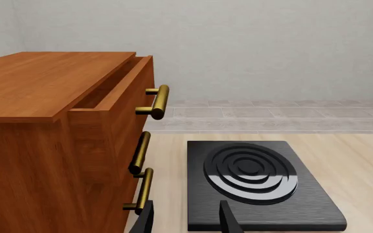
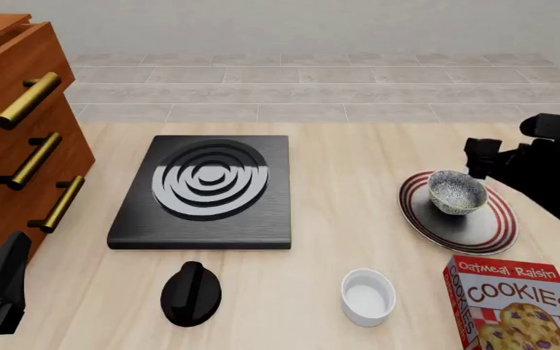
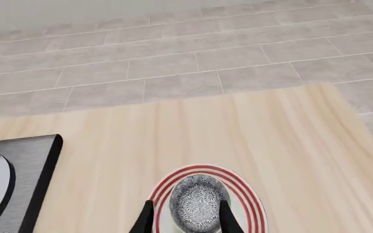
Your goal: Pick the akita bowl on the stove and place it on the plate.
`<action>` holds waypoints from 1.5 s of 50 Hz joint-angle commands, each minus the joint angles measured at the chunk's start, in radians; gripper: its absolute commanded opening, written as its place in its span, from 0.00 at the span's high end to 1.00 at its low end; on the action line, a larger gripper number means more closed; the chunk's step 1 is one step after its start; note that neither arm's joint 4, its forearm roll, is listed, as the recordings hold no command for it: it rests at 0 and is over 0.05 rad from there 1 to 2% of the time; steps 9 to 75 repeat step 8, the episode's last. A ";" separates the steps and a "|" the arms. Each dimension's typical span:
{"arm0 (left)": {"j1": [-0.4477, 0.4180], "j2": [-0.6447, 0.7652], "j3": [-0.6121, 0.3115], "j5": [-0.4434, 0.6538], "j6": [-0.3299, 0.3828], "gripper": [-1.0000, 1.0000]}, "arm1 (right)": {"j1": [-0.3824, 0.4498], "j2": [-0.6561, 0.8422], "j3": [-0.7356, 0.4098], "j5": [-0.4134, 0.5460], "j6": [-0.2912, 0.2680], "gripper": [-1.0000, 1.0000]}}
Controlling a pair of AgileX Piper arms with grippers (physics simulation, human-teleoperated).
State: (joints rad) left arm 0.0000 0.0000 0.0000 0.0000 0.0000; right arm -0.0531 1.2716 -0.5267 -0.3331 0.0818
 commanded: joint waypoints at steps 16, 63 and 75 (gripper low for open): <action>0.000 0.000 0.000 0.000 0.000 0.00 | 0.014 -0.151 0.088 -0.041 -0.034 0.00; 0.000 0.000 0.000 0.000 0.000 0.00 | 0.014 -0.151 0.088 -0.041 -0.034 0.00; 0.000 0.000 0.000 0.000 0.000 0.00 | 0.014 -0.151 0.088 -0.041 -0.034 0.00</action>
